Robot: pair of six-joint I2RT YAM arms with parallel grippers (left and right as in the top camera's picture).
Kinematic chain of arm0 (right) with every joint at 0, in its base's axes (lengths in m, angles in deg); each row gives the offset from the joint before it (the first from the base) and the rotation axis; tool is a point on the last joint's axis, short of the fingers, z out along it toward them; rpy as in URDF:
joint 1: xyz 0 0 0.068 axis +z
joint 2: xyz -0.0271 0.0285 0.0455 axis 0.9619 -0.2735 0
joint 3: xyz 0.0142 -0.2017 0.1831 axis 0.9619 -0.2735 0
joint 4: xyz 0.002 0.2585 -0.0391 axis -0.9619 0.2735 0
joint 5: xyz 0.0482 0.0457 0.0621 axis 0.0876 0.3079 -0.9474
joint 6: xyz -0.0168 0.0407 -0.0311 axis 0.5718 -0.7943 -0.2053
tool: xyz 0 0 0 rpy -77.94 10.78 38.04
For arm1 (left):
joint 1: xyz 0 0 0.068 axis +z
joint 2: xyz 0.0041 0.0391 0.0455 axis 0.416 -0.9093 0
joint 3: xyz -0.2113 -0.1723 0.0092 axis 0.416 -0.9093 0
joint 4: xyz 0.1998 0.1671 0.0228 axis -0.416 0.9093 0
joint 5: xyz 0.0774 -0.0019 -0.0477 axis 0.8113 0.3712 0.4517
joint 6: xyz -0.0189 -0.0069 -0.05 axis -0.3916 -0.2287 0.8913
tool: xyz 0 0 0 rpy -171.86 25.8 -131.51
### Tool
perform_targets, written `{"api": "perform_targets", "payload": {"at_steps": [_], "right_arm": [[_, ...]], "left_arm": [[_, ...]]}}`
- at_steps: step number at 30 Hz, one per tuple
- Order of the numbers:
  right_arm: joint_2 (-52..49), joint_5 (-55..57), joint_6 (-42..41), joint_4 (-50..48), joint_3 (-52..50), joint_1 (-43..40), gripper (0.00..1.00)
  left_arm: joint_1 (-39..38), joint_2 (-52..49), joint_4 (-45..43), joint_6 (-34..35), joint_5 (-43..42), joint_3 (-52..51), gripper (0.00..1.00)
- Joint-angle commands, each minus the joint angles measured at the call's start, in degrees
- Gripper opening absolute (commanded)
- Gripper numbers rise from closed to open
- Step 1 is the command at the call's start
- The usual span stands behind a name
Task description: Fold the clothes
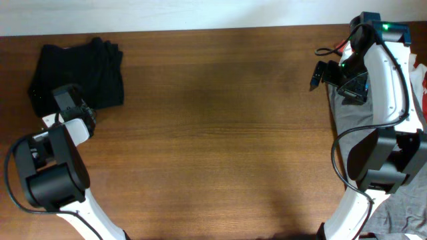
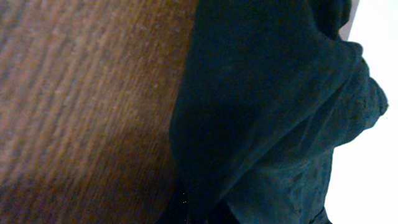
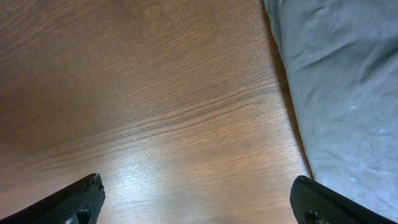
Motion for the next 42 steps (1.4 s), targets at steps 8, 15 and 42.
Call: {"api": "perform_targets", "payload": {"at_steps": [8, 15, 42], "right_arm": [[0.48, 0.50, -0.07, 0.00, 0.87, -0.15, 0.99], [0.48, 0.50, -0.07, 0.00, 0.87, -0.15, 0.99], [0.48, 0.50, -0.07, 0.00, 0.87, -0.15, 0.99]], "left_arm": [[1.64, -14.97, 9.88, -23.10, -16.00, 26.01, 0.01], [4.22, -13.84, 29.77, -27.17, -19.02, 29.53, 0.68], [-6.99, 51.76, 110.38, -75.65, -22.84, 37.97, 0.99]]}}
